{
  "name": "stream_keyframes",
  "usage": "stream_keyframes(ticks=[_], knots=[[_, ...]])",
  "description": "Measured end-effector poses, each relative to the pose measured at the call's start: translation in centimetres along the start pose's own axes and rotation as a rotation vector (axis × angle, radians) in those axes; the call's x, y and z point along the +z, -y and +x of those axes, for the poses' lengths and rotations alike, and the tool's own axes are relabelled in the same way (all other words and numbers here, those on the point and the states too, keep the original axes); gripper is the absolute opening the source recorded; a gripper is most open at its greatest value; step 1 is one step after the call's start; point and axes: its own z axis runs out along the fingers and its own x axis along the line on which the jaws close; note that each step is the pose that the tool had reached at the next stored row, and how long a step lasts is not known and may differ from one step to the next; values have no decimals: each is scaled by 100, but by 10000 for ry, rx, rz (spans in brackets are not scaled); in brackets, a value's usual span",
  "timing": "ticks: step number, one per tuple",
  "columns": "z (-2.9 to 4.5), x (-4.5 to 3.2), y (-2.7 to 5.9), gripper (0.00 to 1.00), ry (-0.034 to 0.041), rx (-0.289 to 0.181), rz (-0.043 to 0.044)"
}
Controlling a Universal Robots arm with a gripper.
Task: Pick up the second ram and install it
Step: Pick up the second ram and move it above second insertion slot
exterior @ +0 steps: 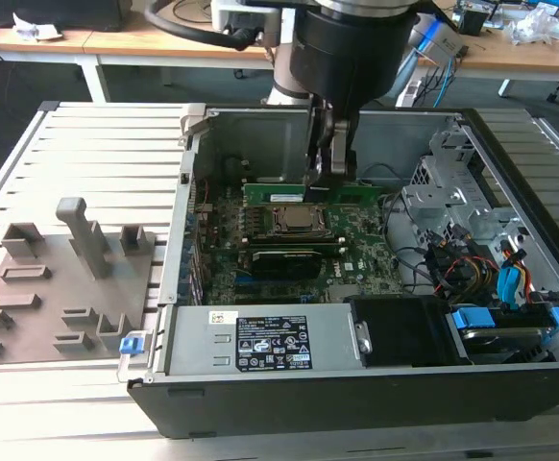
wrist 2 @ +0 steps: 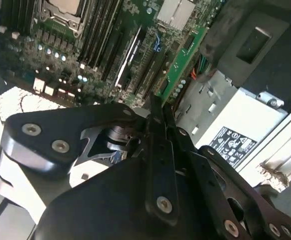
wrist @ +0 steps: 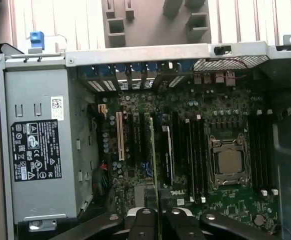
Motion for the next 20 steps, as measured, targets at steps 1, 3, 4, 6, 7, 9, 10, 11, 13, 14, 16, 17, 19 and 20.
stream_keyframes(ticks=[1,3,4,6,7,9,10,11,13,14,16,17,19,20], knots=[[-12,9,13,14,1,3,-11],[-55,24,39,14,-1,5,-28],[-106,34,62,14,-2,5,-35],[-225,52,98,14,-3,7,-41],[-260,58,110,14,-2,6,-43],[-337,70,134,14,-4,7,-48],[-372,76,145,14,-4,6,-50],[-419,85,164,14,-2,4,-51],[-495,109,218,14,-3,6,-58],[-515,123,242,14,-3,8,-66],[-560,154,300,14,-7,7,-94],[-581,179,323,14,-7,8,-106],[-610,228,357,14,-10,10,-128],[-619,243,367,14,-10,9,-133]])
